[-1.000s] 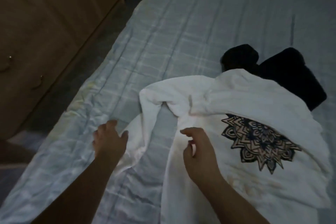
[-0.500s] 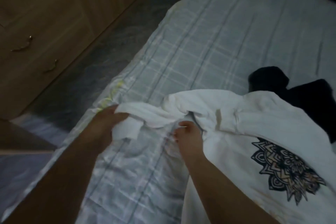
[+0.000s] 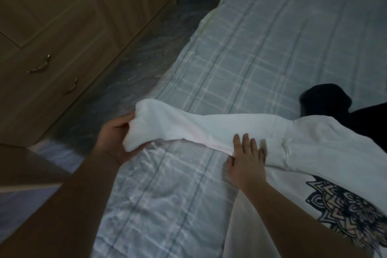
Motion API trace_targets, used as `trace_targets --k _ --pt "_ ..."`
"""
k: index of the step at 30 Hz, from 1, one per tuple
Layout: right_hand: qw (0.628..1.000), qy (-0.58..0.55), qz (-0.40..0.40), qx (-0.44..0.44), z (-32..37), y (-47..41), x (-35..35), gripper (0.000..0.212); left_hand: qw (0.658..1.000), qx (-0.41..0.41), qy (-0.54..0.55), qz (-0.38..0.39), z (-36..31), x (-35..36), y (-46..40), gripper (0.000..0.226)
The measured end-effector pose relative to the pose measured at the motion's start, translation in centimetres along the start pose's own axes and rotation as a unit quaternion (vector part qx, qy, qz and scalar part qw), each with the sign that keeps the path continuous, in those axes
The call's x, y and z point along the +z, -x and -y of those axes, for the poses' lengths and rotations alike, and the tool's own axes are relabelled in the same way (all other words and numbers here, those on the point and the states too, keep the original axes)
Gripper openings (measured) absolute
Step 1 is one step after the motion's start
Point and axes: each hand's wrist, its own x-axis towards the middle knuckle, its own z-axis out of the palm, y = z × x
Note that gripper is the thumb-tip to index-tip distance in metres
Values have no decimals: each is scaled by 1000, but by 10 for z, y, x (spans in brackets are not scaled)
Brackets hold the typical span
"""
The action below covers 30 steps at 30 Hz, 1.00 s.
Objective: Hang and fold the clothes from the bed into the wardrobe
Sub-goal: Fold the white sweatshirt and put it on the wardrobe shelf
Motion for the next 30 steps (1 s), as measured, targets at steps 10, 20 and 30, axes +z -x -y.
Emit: trace_targets --k 10,20,30 --pt "999 4 -24 27 13 -2 -2 95 994 82 69 -17 -7 -25 -2 36" --pt "984 -106 -98 105 16 -34 -5 75 995 53 10 -83 -61 -41 -5 33" --pt "993 1 -45 110 17 -32 17 83 998 53 11 -14 -51 -24 0 54"
